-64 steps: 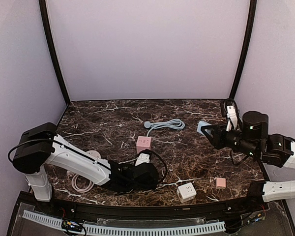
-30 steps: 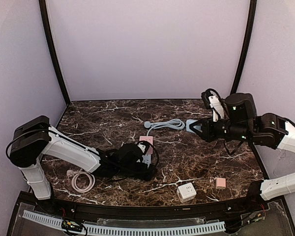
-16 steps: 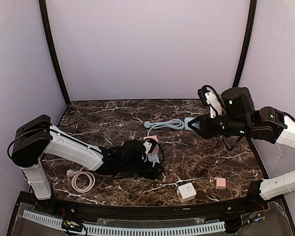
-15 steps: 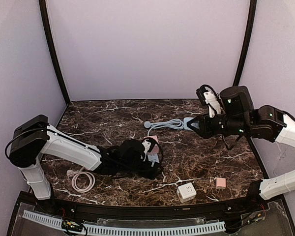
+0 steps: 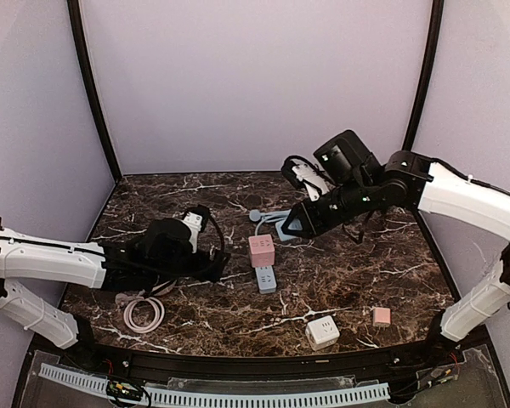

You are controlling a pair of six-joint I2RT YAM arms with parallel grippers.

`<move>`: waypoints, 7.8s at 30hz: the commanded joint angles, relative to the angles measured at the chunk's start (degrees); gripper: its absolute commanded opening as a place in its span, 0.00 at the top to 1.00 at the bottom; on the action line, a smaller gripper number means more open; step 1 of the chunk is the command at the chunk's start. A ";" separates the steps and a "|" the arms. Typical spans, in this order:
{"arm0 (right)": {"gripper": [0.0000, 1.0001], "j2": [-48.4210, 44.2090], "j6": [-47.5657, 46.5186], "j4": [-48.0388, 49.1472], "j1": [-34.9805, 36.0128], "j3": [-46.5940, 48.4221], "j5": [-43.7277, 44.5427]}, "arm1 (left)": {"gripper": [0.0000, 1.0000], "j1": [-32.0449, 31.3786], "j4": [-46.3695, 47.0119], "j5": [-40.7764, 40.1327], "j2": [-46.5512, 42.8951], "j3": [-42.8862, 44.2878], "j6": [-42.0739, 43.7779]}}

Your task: Insert the plug

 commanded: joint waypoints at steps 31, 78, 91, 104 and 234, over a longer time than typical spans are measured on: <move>1.00 33.75 7.87 -20.15 -1.52 23.05 -11.89 | 0.01 4.12 -1.24 -8.27 -15.64 -12.77 0.93; 1.00 39.97 9.44 -19.87 -0.82 26.05 -7.24 | 0.01 4.11 -0.24 -6.72 -15.34 -13.01 1.90; 1.00 40.12 9.49 -17.96 -0.85 24.77 -6.93 | 0.01 4.07 -0.49 -6.42 -15.40 -12.99 1.64; 1.00 40.22 9.74 -17.97 -0.82 23.87 -7.46 | 0.01 4.10 -0.42 -6.95 -15.21 -13.04 1.72; 0.66 50.09 23.25 -12.94 0.99 26.88 21.29 | 0.00 4.16 -0.96 -8.91 -21.22 -14.98 2.49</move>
